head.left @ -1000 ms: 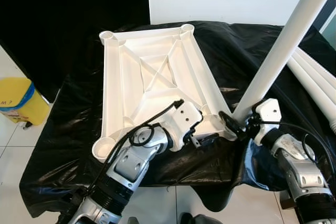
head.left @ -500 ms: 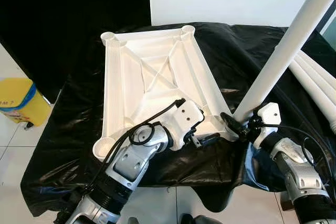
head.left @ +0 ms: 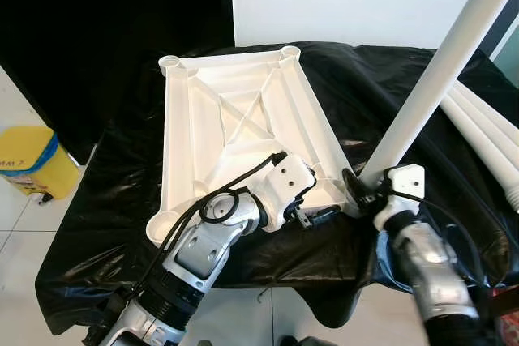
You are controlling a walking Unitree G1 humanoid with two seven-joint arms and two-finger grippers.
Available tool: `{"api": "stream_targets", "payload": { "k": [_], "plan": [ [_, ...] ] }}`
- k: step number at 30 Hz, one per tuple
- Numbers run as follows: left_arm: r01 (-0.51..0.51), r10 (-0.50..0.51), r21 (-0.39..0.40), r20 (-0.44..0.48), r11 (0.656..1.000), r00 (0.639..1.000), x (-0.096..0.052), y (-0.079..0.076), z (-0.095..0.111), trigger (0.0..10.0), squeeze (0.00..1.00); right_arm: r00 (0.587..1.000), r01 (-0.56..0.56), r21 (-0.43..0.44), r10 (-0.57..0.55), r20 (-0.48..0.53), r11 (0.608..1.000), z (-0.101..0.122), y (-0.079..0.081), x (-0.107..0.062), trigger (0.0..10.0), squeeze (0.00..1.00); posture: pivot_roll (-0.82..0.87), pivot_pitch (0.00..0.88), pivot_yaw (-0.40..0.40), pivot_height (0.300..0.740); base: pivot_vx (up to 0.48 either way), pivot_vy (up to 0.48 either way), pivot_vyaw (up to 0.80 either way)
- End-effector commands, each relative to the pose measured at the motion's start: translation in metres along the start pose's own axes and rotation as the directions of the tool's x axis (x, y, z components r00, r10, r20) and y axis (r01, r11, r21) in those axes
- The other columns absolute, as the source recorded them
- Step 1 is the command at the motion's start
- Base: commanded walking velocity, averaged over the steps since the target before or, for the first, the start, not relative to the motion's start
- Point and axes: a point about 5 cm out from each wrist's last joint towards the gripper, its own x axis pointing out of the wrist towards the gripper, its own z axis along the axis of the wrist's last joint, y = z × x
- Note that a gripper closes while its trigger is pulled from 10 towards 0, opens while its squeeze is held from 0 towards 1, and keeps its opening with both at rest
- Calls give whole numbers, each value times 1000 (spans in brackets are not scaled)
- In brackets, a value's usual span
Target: Building children table
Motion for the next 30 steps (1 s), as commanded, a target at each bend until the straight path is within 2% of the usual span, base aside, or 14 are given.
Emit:
{"api": "stream_targets", "payload": {
  "k": [1, 4, 5, 7, 11, 14, 18, 30],
  "plan": [
    [56, -56, 2, -7, 998, 998, 0, -4, 0, 10000, 0, 981, 127, 41, -120, -155, 991, -28, 0, -10, 10000, 0, -18, 65, -45, 740, 0, 0, 0],
    [52, -52, 1, -7, 999, 999, 0, -4, 0, 10000, 0, 973, 173, 52, -162, -163, 984, -30, 3, -10, 10000, 0, -15, 67, -48, 740, 0, 0, 0],
    [42, -42, -2, -8, 999, 999, -1, -3, 0, 10000, 0, 950, 271, 57, -258, -177, 961, -33, 7, -12, 10000, 0, -8, 70, -54, 740, 0, 0, 0],
    [31, -31, -4, -10, 1000, 999, -2, -2, 0, 10000, 0, 926, 339, 59, -322, -197, 939, -36, 15, -13, 10000, 0, -5, 70, -54, 740, 0, 0, 0],
    [27, -27, -4, -11, 1000, 1000, -2, -2, -1, 10000, 0, 925, 341, 73, -321, -201, 937, -37, 20, -13, 10000, 0, -5, 70, -54, 740, 0, 0, 0],
    [21, -21, -3, -10, 1000, 1000, -3, 0, 0, 10000, 0, 939, 322, 97, -306, -155, 942, -28, 25, -10, 10000, 0, -1, 77, -52, 740, 0, 0, 0],
    [20, -20, 0, -11, 1000, 1000, -4, 2, 0, 10000, 0, 942, 319, 108, -302, -145, 942, -26, 29, -11, 10000, 0, -3, 79, -46, 740, 0, 0, 0],
    [20, -20, 1, -10, 1000, 1000, -3, 3, 0, 10000, 0, 950, 308, 87, -302, -76, 947, -14, 29, -9, 10000, 0, -11, 86, -48, 740, 0, 0, 0]
  ]
}}
